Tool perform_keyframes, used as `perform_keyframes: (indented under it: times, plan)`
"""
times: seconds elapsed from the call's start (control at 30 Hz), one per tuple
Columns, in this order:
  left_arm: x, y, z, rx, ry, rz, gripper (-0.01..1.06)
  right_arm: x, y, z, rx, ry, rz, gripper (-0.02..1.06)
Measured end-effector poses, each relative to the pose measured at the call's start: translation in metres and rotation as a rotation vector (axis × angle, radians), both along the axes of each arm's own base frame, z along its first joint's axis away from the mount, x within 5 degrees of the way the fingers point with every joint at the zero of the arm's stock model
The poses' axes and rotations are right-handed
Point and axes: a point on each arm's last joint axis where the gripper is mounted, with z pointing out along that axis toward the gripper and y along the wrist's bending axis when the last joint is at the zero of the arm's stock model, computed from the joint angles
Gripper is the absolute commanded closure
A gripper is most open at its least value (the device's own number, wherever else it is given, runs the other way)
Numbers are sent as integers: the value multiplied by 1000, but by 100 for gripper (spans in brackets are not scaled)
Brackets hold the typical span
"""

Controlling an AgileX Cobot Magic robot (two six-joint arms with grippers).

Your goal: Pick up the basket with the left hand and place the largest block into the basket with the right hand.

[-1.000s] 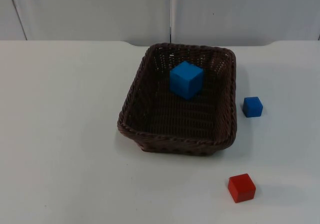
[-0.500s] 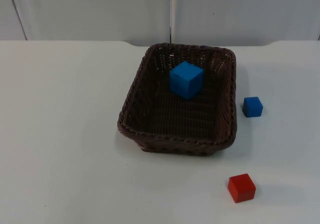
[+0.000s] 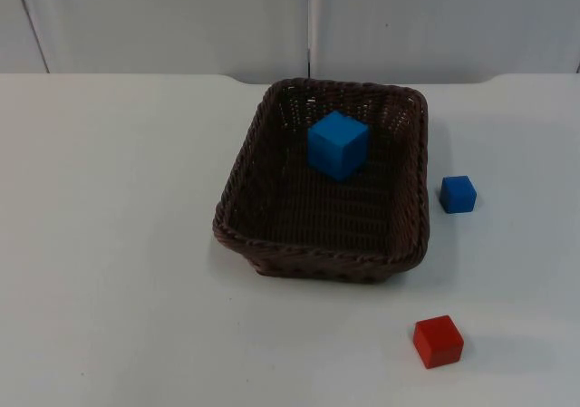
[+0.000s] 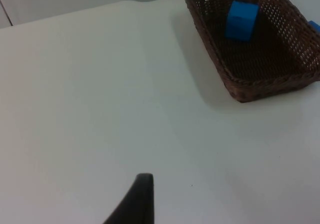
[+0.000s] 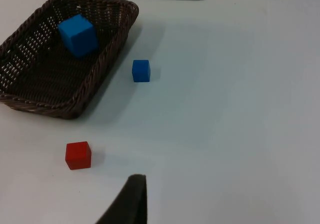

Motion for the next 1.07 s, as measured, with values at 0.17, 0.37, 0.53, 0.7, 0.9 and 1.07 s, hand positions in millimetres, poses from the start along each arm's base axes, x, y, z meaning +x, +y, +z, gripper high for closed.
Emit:
perform_keyframes:
  times: [0.17,0.37,0.53,0.7,0.9,1.07]
  plan:
    - [0,0,0,0,0,0,0,0,0,0,0,0,0,-1]
    - [0,0,0,0,0,56,0,0,0,0,0,0,0,-1]
    - [0,-1,0,0,0,135,0,0,0,0,0,0,0,-1]
    - [0,-1,0,0,0,218,0,0,0,0,0,0,0,-1]
    - [0,-2,0,-1,0,289,0,0,0,0,0,-2,0,-1]
    - [0,-2,0,-1,0,342,0,0,0,0,0,-2,0,-1]
